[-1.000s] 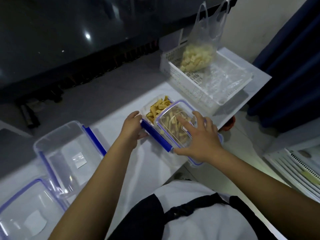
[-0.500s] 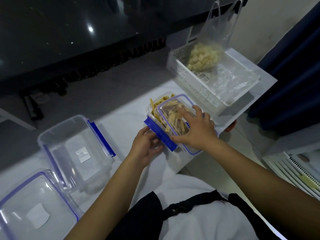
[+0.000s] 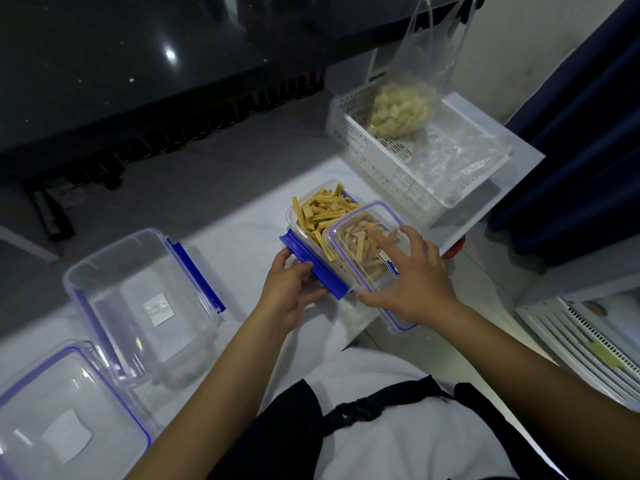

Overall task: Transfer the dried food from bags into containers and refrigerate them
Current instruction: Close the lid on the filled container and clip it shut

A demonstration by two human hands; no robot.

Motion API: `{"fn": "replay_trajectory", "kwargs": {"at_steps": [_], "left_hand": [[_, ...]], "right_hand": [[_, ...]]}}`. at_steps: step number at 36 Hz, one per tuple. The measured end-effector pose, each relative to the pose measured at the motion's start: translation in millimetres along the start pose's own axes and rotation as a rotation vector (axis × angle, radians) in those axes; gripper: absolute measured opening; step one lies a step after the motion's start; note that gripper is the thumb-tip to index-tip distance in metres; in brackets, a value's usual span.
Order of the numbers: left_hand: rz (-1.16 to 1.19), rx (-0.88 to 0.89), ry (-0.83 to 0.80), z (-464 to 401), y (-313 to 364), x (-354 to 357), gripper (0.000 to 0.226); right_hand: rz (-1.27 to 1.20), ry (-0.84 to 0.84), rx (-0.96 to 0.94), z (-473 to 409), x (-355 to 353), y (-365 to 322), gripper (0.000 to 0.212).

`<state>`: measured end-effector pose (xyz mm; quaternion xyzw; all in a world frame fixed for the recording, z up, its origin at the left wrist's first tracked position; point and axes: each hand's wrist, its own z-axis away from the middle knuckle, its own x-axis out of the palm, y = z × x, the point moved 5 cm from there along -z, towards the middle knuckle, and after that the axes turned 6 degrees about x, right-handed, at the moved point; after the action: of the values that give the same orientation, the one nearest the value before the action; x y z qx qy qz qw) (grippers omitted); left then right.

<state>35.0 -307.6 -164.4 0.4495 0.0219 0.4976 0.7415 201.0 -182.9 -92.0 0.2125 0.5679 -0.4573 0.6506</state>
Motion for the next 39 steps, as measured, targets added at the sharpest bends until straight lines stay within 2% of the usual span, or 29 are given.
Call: {"fn": "replay_trajectory", "kwargs": {"at_steps": [6,14,20,25,33,39], "left_hand": [[0.003,0.016,-0.006,2.8,1.0,0.6,0.046],[-0.046,0.053,0.016,4.2,2.5,3.2,0.044],[-0.012,0.02,0.043,5.6,-0.1,1.4,0.049],[0.009,0.003,0.045,5.5,-1.3,1.9,0.05],[0.005,0.003,0.04,5.0,-0.4,2.6,0.049],[0.019,-0.006,0.05,5.6,1.2,3.6,0.051]], "right_hand": [[0.05,0.071,-0.093,5.2,-15.2,-12.7,0.106],[0.279,0.065,-0.172,-14.6,-2.4,-44.4,0.104],[0.174,-0.01,-0.067,-42.2,-9.6,-26.5,0.106],[0.097,-0.051,-0.065,-44.0,-9.7,-14.3,0.108],[-0.058,0.002,-0.087,-31.4,-21.6,3.5,0.105],[-0.109,0.058,-0.021,-29.1,-45.2,34.1,0.107]]}}
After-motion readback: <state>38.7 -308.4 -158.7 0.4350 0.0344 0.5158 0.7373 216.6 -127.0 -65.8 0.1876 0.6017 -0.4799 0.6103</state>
